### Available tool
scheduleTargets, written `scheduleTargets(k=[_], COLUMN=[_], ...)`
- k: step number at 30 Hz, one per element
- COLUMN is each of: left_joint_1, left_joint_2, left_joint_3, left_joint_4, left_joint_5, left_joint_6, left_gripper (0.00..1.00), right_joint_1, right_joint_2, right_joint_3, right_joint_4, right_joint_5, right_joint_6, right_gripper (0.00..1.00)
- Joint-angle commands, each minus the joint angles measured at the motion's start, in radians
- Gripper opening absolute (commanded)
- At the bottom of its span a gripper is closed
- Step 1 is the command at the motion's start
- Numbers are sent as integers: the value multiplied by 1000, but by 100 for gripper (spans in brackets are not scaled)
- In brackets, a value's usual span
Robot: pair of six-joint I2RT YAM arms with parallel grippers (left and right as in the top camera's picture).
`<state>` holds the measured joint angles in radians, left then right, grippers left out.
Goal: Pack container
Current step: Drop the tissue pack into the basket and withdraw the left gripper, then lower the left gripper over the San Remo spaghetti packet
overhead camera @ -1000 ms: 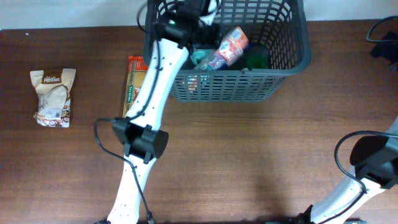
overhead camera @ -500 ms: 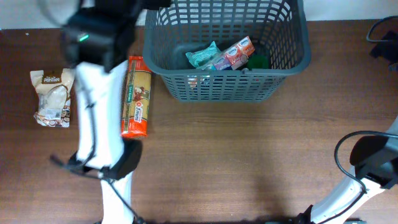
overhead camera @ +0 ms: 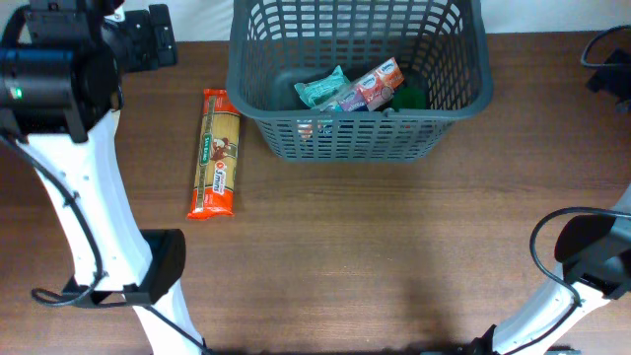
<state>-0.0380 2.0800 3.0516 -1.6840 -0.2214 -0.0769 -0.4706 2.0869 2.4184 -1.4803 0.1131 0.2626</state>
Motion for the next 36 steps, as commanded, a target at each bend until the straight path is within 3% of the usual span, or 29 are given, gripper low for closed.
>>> scheduleTargets(k=[1,9,16,31,36], left_joint_1=[44,63,73,111,56], left_joint_2=[24,37,37,37,37], left_joint_3=[-86,-457,-843,-1265,-1317], left_joint_4=[-3,9,178,441,490], left_joint_5=[126,234,318,503,385], left_joint_6=[-20,26,63,131,68], left_gripper=[99,99,99,99,99], right_joint_1=[6,6,6,6,6], right_joint_2=[-12,-12,-12,-12,-12], right_joint_3=[-3,-3,-3,-3,-3], right_joint_4=[3,3,3,3,3], right_joint_5=[-1,-1,-1,-1,-1], right_joint_6=[12,12,12,12,12], right_gripper=[99,99,99,99,99])
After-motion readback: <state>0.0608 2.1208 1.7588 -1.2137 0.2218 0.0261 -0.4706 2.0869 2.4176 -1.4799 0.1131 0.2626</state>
